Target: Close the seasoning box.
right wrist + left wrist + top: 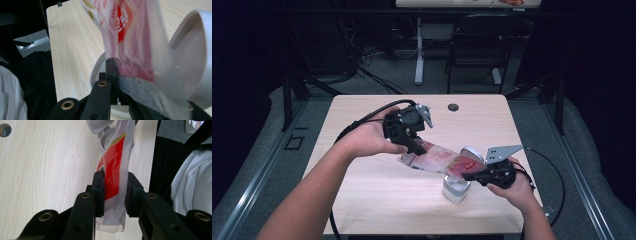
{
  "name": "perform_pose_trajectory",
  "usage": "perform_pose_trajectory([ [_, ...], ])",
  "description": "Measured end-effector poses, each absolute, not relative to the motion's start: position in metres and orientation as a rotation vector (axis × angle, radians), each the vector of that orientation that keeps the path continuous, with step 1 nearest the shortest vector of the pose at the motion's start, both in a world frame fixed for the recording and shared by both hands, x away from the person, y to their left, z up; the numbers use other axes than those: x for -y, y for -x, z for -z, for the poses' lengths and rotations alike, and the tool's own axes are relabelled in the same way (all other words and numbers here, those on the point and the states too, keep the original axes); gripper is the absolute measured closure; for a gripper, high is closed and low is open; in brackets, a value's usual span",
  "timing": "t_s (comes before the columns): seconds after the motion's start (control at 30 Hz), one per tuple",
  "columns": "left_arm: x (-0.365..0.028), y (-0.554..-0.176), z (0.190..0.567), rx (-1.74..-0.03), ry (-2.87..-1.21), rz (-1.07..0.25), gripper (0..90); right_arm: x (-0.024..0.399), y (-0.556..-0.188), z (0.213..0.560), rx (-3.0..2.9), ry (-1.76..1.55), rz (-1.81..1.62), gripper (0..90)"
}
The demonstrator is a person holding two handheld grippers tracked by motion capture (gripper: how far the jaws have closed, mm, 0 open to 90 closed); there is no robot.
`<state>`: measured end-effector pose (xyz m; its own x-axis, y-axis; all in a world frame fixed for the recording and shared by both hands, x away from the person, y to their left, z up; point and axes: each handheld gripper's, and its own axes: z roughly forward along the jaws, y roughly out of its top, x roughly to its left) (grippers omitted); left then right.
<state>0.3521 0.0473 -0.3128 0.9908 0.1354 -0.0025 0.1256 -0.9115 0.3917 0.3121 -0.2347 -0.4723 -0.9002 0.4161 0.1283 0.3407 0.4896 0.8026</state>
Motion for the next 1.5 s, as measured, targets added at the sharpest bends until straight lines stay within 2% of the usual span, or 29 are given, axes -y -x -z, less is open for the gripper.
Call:
perform_pose_trajectory([
  [0.53, -0.048, -0.351, 0.312, -0.181, -2.731, -0.042, 73.4, 0.235, -0.312, 0.471, -2.624, -0.674, -1.405, 89.4],
  [1.03, -0.065, -0.354, 0.327, -0.227, -2.69, -0.013, 73.1, 0.234, -0.312, 0.47, -2.599, -0.678, -1.414, 89.3],
  [1.5, -0.082, -0.354, 0.345, -0.269, -2.636, 0.029, 73.5, 0.236, -0.312, 0.469, -2.555, -0.69, -1.496, 84.6],
])
